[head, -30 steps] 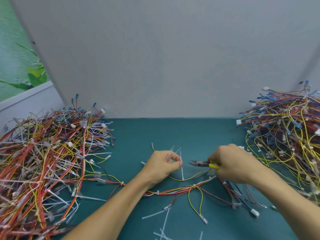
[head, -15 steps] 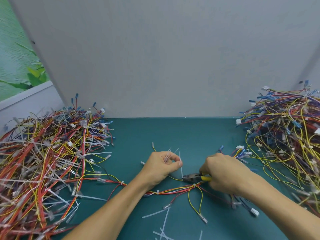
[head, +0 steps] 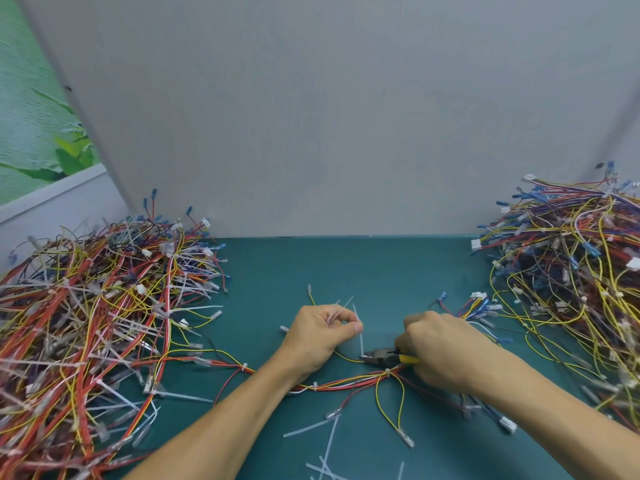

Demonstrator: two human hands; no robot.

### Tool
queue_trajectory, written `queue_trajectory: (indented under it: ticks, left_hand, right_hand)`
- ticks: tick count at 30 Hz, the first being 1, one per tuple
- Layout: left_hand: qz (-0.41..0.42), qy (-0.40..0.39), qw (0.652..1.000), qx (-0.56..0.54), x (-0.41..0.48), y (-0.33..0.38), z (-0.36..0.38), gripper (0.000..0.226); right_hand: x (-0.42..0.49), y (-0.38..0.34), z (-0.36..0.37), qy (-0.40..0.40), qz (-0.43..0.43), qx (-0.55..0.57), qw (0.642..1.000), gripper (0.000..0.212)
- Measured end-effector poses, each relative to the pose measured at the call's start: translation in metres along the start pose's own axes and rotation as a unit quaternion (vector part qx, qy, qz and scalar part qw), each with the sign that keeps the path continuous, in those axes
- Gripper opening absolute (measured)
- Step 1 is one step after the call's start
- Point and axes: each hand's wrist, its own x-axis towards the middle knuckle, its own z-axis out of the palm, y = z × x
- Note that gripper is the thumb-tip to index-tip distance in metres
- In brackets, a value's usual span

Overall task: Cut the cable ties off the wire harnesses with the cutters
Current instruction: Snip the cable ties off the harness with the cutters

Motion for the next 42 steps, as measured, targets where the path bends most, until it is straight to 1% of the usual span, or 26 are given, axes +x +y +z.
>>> queue_trajectory:
  ticks: [8, 15, 20, 26, 30, 32, 35, 37, 39, 42]
  left_hand:
    - [-0.008, -0.003, 1.000, -0.002, 0.000, 0.003, 0.000, 0.013]
    - [-0.011, -0.004, 1.000, 0.005, 0.000, 0.002, 0.000, 0.013]
    - [-0.011, 0.000, 1.000, 0.003, 0.001, 0.002, 0.000, 0.013]
    - [-0.048, 0.000, 0.996, -0.070, 0.004, 0.009, -0.006, 0.020]
    - [-0.076, 0.008, 0.985, -0.154, 0.003, 0.025, -0.016, 0.027]
    - [-0.093, 0.011, 0.972, -0.218, -0.001, 0.035, -0.023, 0.026]
    - [-0.104, -0.007, 0.942, -0.321, -0.014, 0.048, -0.033, 0.022]
    - [-0.108, -0.015, 0.924, -0.366, -0.025, 0.056, -0.036, 0.020]
    - [-0.113, -0.017, 0.919, -0.379, -0.037, 0.061, -0.037, 0.019]
    - [-0.118, -0.028, 0.930, -0.346, -0.058, 0.060, -0.035, 0.020]
  right_hand:
    - [0.000, 0.009, -0.001, -0.019, -0.013, 0.024, 0.999, 0.016]
    - [0.003, 0.006, 0.000, -0.019, -0.017, -0.018, 1.000, 0.018]
    - [0.004, 0.006, 0.004, -0.023, -0.013, -0.027, 0.999, 0.017]
    - [0.005, 0.003, 0.004, -0.029, 0.006, -0.019, 0.999, 0.018]
    - [0.000, 0.002, 0.003, -0.023, 0.035, 0.036, 0.998, 0.020]
    - [-0.002, 0.002, 0.002, -0.020, 0.046, 0.081, 0.995, 0.019]
    - [-0.004, 0.001, 0.002, -0.016, 0.062, 0.132, 0.989, 0.018]
    - [-0.005, 0.000, 0.003, -0.018, 0.071, 0.154, 0.985, 0.019]
    - [-0.005, 0.000, 0.005, -0.021, 0.072, 0.160, 0.984, 0.020]
    - [-0.006, 0.001, 0.008, -0.021, 0.067, 0.160, 0.985, 0.018]
